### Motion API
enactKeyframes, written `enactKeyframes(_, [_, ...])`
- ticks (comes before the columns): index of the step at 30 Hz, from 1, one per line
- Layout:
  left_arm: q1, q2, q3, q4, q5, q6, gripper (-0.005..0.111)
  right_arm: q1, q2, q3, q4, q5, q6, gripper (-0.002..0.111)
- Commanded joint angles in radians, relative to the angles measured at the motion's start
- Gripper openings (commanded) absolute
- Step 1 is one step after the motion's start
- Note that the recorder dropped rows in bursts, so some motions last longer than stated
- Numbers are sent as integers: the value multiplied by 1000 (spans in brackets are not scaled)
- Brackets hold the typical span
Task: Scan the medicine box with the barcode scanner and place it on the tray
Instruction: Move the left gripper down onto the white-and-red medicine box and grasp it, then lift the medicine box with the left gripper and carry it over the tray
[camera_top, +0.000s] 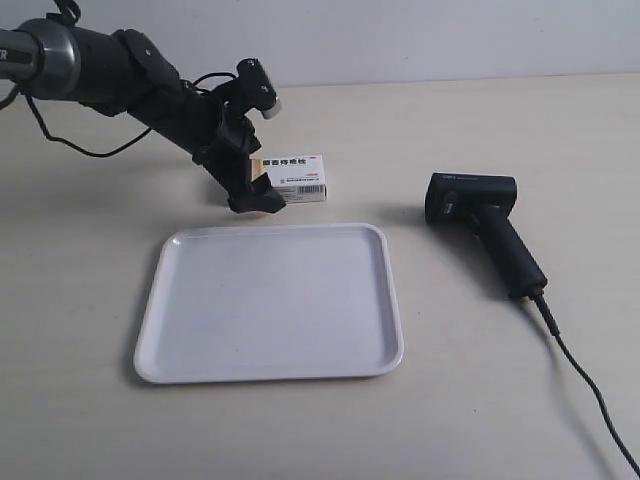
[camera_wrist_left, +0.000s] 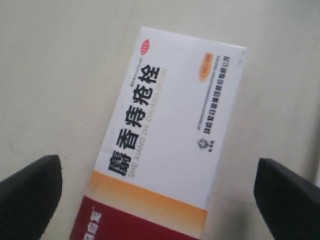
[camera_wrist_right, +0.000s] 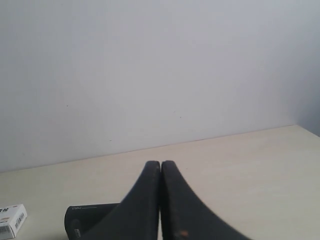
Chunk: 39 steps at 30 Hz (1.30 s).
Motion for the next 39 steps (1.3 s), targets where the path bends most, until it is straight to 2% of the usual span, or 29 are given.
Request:
enactKeyframes(1, [2,46,-55,-32,7,5,104,-8,-7,4,-1,-11,0,1])
enactKeyframes(4, [2,63,-85,-38,61,4,101,-8,-7,4,-1,-11,0,1])
enactKeyframes(6, [2,68,-94,-40,80,4,89,-8,-7,4,-1,-11,0,1])
enactKeyframes(9, [2,68,-100,-40,78,2,58,-8,-7,4,-1,-11,0,1])
enactKeyframes(13, [2,58,-100,-40,61,2,3,-8,-7,4,-1,-13,0,1])
enactKeyframes(17, [2,-19,-100,-31,115,-7,2,-8,-7,4,-1,-37,13,1])
enactKeyframes(19, [2,-92,-100,-31,192,-19,2,-8,-7,4,-1,-66,51,1])
enactKeyframes(22, [2,-208,-96,-33,389,-22,2,-8,-7,4,-1,-187,179,1])
enactKeyframes(25, [0,-324,-7,-64,490,32,2,-8,-7,-20,-13,-182,223,0])
enactKeyframes(28, [-2,-442,186,-119,399,155,2,-8,103,-80,-33,-166,218,0])
enactKeyframes(32, [-2,-552,462,-205,196,330,2,-8,435,-164,-34,-166,218,0])
enactKeyframes(35, [-2,-583,587,-315,113,498,2,23,753,-249,-71,-166,218,0])
enactKeyframes(37, [-2,-585,637,-352,96,610,2,86,956,-306,-82,-166,218,0])
enactKeyframes(39, [-2,-585,660,-352,83,640,2,168,1158,-384,-90,-166,213,5])
